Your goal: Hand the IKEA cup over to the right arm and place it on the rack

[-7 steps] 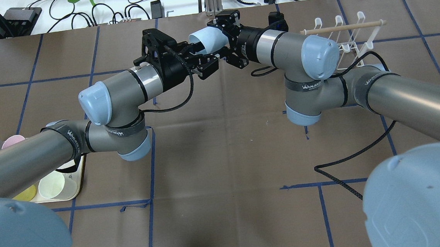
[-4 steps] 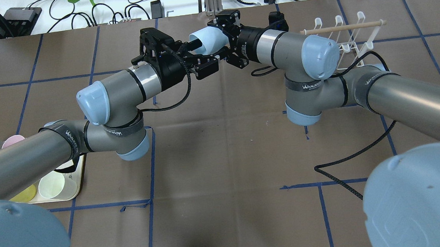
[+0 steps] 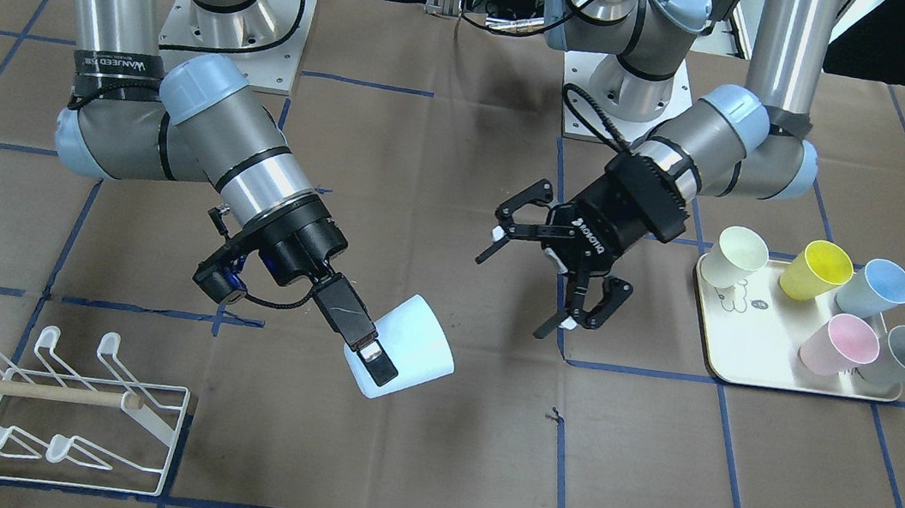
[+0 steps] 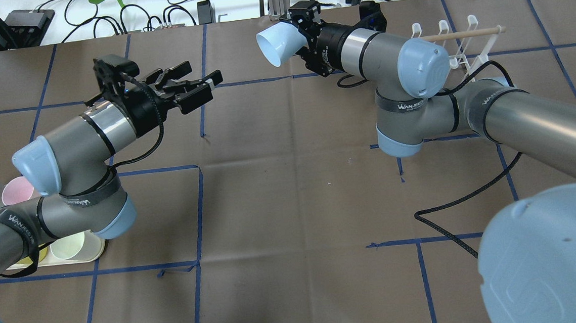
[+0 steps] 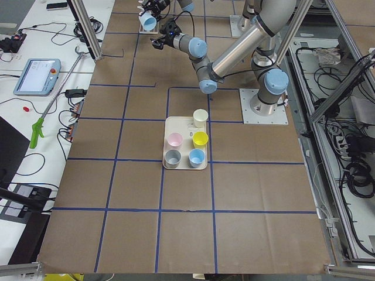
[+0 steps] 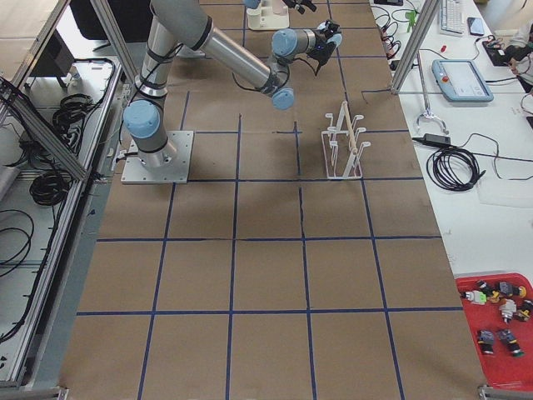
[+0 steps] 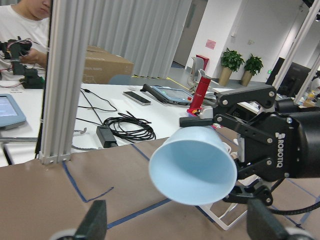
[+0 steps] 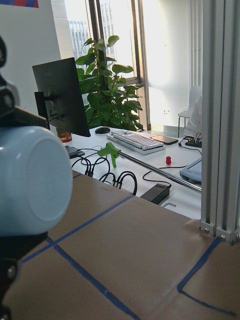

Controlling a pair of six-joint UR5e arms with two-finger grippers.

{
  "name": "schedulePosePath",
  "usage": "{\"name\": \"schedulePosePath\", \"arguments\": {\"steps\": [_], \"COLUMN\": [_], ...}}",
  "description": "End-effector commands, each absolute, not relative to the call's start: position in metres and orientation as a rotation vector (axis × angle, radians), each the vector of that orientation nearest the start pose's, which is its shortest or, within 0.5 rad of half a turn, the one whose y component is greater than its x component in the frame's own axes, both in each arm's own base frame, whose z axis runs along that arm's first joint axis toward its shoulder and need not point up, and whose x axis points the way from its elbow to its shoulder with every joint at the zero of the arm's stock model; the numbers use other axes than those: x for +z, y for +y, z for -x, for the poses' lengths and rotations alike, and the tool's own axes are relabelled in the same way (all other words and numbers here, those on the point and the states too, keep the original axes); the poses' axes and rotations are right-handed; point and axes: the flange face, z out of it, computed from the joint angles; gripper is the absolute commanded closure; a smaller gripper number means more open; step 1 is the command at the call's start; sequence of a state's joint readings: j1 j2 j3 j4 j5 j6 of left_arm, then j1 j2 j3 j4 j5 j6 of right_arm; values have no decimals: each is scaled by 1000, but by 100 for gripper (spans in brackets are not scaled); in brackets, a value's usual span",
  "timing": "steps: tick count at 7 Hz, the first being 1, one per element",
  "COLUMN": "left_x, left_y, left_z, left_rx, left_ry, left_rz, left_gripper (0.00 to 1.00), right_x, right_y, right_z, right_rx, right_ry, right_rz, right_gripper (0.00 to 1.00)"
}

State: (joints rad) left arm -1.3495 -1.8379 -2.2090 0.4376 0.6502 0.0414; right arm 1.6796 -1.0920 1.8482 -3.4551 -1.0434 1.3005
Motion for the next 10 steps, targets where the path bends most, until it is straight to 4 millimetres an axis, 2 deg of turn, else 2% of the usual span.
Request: {"name": "schedulePosePath", "arguments": {"steps": [1,2,3,4,5,6,7,8,9,10], "left_x": [323,325,336,357,372,386,392,400,410,435], "left_y": [-503,-517,-534,-550,-563,-571,-566,-555,-538,-520], "left_z": [84,76,69,69,80,105,134,146,142,139], "left_rx": [1335,1285,1205,1111,955,823,669,527,370,267], "left_ry": [-2186,-2280,-2395,-2469,-2620,-2755,-2909,-3002,-3069,-3087], "left_rz": [301,221,133,86,32,38,50,43,16,8], "left_gripper": [2,2,2,2,2,2,1,1,1,1], "right_x": [330,332,337,342,347,347,342,329,323,310], "right_y": [-585,-589,-592,-590,-592,-596,-600,-607,-611,-615], "right_z": [-228,-213,-198,-181,-158,-133,-113,-90,-60,-47], "right_rx": [-967,-1153,-1276,-1446,-1612,-1738,-1822,-1879,-1943,-1951], "right_ry": [1988,2052,2084,2065,2100,2129,2167,2231,2252,2258], "right_rz": [-532,-464,-387,-289,-167,-64,6,77,75,58], "right_gripper": [67,70,79,79,79,79,79,79,79,79]}}
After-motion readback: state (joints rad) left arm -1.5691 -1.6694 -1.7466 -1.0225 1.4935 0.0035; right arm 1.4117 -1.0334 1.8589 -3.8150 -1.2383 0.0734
